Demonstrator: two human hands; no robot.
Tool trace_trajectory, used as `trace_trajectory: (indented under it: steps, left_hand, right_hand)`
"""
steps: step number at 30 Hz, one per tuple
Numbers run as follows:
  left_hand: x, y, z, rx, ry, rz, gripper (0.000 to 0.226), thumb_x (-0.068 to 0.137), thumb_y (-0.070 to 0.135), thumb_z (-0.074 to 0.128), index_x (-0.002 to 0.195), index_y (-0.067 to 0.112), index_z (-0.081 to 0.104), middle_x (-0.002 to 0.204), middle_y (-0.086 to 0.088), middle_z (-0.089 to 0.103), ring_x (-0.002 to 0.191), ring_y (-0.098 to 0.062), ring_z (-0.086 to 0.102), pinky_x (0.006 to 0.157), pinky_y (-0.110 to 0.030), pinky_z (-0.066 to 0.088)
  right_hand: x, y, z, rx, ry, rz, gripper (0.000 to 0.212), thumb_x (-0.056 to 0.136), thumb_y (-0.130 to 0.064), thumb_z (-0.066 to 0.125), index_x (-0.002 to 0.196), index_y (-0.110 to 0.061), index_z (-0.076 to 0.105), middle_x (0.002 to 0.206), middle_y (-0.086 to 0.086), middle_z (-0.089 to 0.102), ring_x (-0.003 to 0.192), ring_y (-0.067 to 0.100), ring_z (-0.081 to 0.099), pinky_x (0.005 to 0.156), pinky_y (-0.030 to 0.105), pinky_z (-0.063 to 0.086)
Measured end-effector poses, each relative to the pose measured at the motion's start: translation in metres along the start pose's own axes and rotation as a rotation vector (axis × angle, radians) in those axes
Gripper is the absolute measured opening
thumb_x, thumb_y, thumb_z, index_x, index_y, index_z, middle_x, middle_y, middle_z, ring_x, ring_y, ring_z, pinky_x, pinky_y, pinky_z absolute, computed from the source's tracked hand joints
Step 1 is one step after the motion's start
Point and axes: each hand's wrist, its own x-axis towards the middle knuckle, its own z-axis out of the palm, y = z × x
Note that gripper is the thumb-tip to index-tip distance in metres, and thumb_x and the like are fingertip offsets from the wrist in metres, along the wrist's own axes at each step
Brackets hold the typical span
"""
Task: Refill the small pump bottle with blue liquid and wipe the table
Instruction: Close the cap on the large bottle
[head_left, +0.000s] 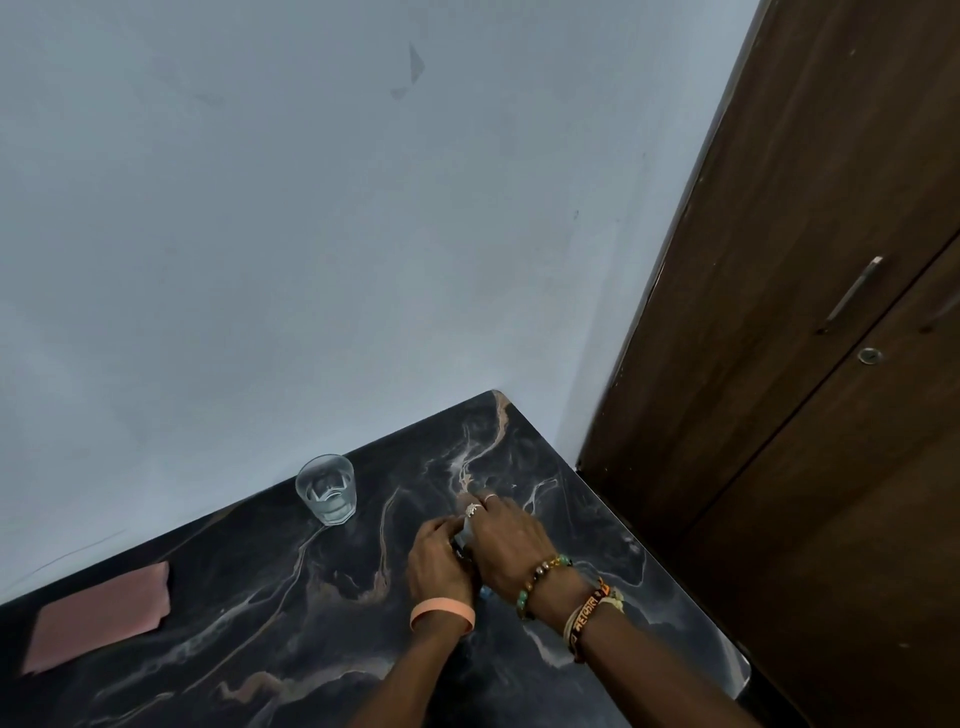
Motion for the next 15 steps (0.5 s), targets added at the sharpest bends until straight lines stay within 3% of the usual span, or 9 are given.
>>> trace_trajectory:
  steps: [2,5,10,13,15]
  left_hand:
    - [0.0011,-0.0005,-0.0005,-0.007,-0.021,-0.011,0.026,0.083,0.006,0.064,0.107,0.011,0.068,0.113,-0.001,0.062,0.105,-0.02,0.06,0.092,-0.034,0.05]
    - [0.0006,0.0002,-0.001,-0.047,-0.02,-0.04,0.024,0.085,0.006,0.06,0.108,0.011,0.067,0.113,-0.003,0.063,0.102,-0.02,0.06,0.091,-0.035,0.051]
    - [0.0013,0.0005,-0.0011,-0.047,-0.005,-0.051,0.023,0.087,0.009,0.06,0.109,0.009,0.067,0.112,-0.007,0.066,0.097,-0.019,0.062,0.087,-0.031,0.052]
    - [0.0023,0.0001,-0.0015,0.016,-0.038,-0.036,0.027,0.085,0.008,0.064,0.111,0.011,0.066,0.116,-0.005,0.063,0.1,-0.019,0.061,0.089,-0.031,0.052]
    - [0.0,-0.002,-0.0016,0.058,-0.067,-0.013,0.034,0.083,0.007,0.066,0.115,0.014,0.064,0.123,0.0,0.058,0.11,-0.017,0.056,0.097,-0.026,0.045]
  right_hand:
    - [-0.0001,-0.0029,0.0001,-0.023,-0.007,-0.03,0.036,0.091,-0.016,0.06,0.125,-0.014,0.049,0.122,0.007,0.055,0.111,0.027,0.055,0.089,0.04,0.05]
    - [0.0002,-0.0049,-0.0003,-0.064,-0.004,-0.007,0.02,0.093,-0.02,0.059,0.112,-0.014,0.057,0.112,0.006,0.057,0.104,0.025,0.058,0.085,0.035,0.05]
    - [-0.0004,-0.0054,0.0022,-0.043,-0.015,-0.022,0.043,0.09,-0.015,0.063,0.13,-0.013,0.048,0.123,0.008,0.054,0.114,0.028,0.053,0.092,0.039,0.049]
    - [0.0018,-0.006,-0.0014,-0.078,-0.003,0.005,0.024,0.093,-0.025,0.06,0.114,-0.012,0.059,0.113,0.007,0.056,0.105,0.025,0.056,0.085,0.035,0.049]
    - [0.0041,-0.0065,-0.0042,-0.082,-0.005,0.006,0.026,0.095,-0.024,0.057,0.116,-0.011,0.058,0.113,0.009,0.057,0.106,0.027,0.056,0.085,0.038,0.049]
